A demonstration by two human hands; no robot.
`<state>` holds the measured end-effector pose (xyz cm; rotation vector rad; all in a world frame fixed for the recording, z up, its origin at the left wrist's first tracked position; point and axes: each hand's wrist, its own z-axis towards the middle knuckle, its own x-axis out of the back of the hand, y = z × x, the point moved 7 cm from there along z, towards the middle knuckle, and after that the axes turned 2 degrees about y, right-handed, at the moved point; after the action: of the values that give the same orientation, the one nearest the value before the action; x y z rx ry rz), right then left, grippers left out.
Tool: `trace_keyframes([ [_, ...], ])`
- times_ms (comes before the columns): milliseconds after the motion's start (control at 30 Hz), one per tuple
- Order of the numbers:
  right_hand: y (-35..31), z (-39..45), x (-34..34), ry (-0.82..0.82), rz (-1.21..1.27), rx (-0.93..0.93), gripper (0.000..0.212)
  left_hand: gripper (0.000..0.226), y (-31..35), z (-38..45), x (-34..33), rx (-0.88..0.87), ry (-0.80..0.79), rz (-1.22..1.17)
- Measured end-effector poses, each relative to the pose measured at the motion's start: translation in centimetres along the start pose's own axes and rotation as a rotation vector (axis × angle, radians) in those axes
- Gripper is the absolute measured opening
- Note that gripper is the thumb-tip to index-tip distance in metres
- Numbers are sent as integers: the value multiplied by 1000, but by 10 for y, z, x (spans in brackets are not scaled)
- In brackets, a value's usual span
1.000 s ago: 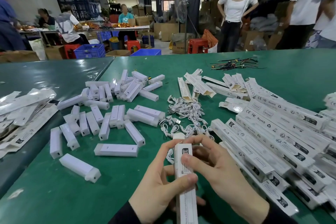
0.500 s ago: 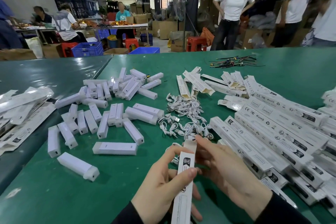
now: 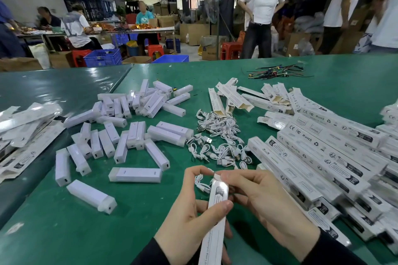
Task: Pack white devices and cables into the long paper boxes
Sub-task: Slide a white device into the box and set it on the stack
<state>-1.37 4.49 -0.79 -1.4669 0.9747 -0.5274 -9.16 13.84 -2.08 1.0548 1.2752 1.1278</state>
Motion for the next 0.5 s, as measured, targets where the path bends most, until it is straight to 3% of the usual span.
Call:
trace_keyframes([
  [133, -2, 0, 0, -15, -33, 12, 15, 42, 2, 0, -2, 27, -30, -39],
  [267, -8, -3, -2, -22, -127, 102, 18, 64, 4, 1, 8, 60, 41, -11],
  [433, -14, -7, -7, -70, -201, 252, 11, 60, 3, 2, 17, 153, 141, -55],
  [500, -10, -5, -8, -106, -191, 234, 13, 67, 6, -3, 16, 156, 95, -92],
])
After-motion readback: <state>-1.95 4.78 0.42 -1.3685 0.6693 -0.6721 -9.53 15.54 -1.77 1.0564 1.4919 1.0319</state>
